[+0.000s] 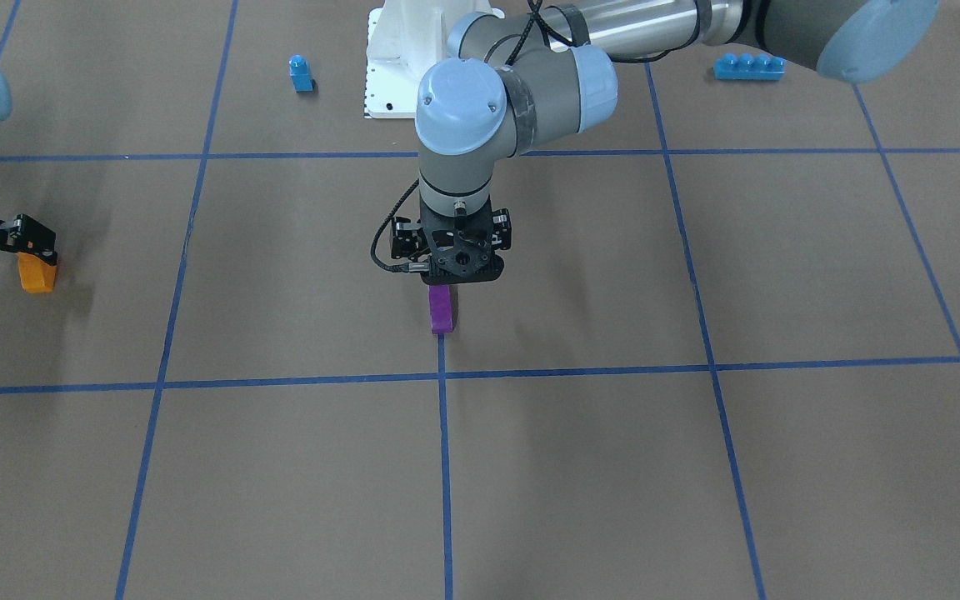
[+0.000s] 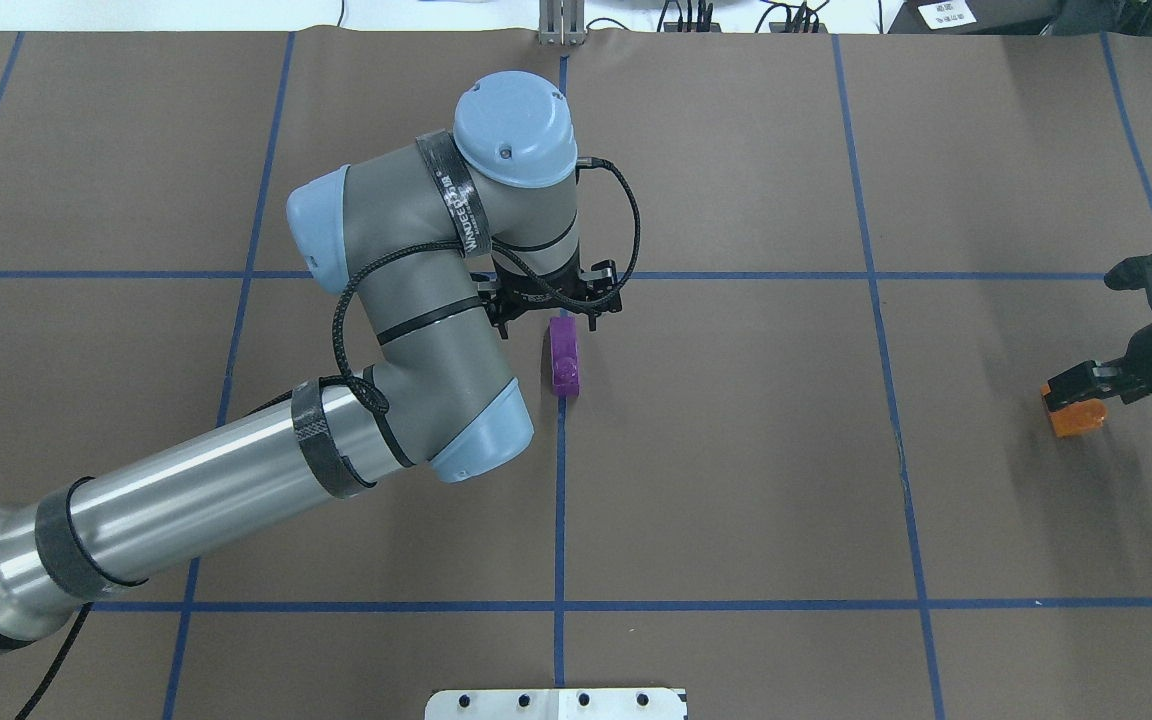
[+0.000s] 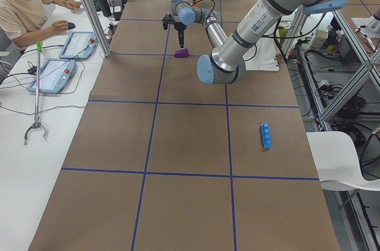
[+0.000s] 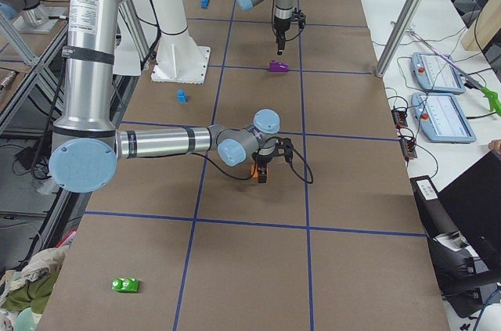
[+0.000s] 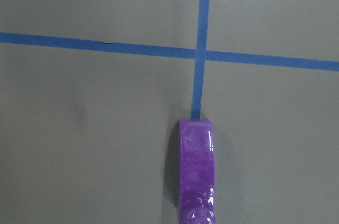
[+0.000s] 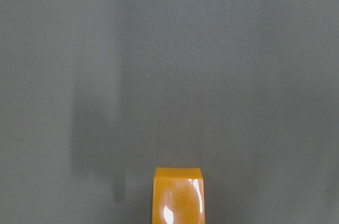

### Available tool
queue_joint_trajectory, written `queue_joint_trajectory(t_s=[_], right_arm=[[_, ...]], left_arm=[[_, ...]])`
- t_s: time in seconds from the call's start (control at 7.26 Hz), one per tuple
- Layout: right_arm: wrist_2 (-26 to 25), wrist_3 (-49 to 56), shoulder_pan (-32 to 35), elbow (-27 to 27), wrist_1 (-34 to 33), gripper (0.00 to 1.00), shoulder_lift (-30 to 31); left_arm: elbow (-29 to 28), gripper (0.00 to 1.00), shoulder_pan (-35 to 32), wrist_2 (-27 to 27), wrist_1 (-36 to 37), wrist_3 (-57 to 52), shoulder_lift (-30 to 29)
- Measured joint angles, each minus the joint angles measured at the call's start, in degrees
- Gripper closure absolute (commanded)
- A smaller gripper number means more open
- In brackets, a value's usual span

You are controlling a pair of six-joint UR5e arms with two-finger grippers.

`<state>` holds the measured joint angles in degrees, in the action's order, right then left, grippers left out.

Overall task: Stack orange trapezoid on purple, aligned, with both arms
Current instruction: 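Grasp the orange trapezoid block with the right gripper while the left gripper hovers, then carry the orange block over the purple block while the left arm withdraws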

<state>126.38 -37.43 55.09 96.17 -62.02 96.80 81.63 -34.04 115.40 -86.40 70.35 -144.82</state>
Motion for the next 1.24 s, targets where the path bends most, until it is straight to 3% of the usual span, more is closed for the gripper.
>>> queue_joint_trajectory(t_s=[0.14, 0.28, 0.69, 0.96, 1.24], right_arm=[[-0.55, -0.11, -1.03, -0.09, -0.02, 0.73, -0.10], [-1.22, -0.12, -1.82, -0.19, -0.01, 1.00, -0.14], [-1.08, 0.27, -2.13, 0.57, 0.02, 1.00, -0.04], [0.74, -0.05, 0.10, 5.67, -1.19, 1.00, 0.82], [2.90, -4.00, 1.58, 10.62, -4.53, 1.00, -2.10]], left_arm=[[0.08, 0.00, 0.01, 0.00, 0.00, 0.01, 0.16], [0.19, 0.00, 0.02, 0.00, 0.00, 0.00, 0.35], [0.39, 0.00, 0.02, 0.00, 0.00, 0.02, 0.63], [1.52, 0.00, -0.23, 0.04, 0.00, -0.21, 1.25], [9.57, 0.00, -0.67, 0.35, -0.30, -4.04, 8.83]])
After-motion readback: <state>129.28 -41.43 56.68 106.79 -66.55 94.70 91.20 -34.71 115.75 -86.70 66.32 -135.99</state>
